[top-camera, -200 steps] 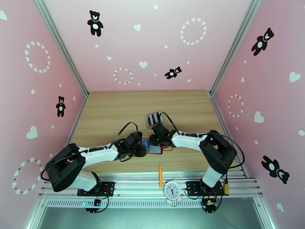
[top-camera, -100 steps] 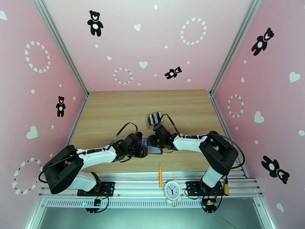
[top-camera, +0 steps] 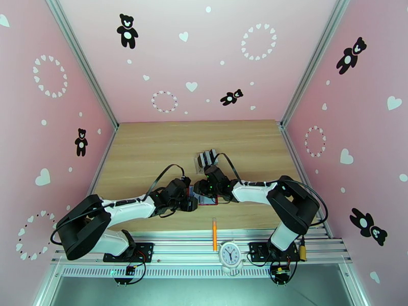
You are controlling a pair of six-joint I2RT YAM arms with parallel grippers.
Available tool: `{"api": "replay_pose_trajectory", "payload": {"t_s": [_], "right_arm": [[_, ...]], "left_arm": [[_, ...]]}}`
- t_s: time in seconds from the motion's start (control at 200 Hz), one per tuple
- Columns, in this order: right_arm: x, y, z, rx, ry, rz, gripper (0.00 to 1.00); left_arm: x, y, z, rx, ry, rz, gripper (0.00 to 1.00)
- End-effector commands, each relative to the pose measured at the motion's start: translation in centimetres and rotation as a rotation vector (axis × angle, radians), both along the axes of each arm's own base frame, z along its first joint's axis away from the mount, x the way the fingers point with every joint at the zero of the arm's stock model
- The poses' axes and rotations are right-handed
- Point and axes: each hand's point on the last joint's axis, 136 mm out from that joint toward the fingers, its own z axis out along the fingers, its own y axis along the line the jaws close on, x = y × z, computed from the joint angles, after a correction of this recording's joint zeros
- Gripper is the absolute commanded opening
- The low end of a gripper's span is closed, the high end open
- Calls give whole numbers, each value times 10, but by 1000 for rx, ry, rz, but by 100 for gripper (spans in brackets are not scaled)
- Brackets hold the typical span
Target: Put the credit cards into the card holder
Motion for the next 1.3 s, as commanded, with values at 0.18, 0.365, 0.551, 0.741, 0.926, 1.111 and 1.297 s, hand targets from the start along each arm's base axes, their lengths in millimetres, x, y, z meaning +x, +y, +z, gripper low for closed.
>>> {"api": "replay_pose_trajectory", "payload": {"t_s": [0.18,0.365,0.551,0.741,0.926,1.111,1.297], "right_arm": [[5,-2,46,47,-80,9,41],[8,-12,63,29,-115,2,42],[5,-20,53,-1,-123,20,41],[1,-20,35,-3,-97,32,39],[-1,-16,25,8,-77,39,28],[-1,-15,23,6,-73,44,23],[3,-20,28,-24,-85,41,30]], "left_arm": [[0,20,-16,114,17,30,44],[5,20,-10,131,-6,29,40],[12,24,-6,163,-23,52,28],[15,25,-3,180,-27,58,25],[18,34,3,213,-54,78,26],[26,40,14,213,-80,98,29],[44,44,32,180,-97,127,38]]}}
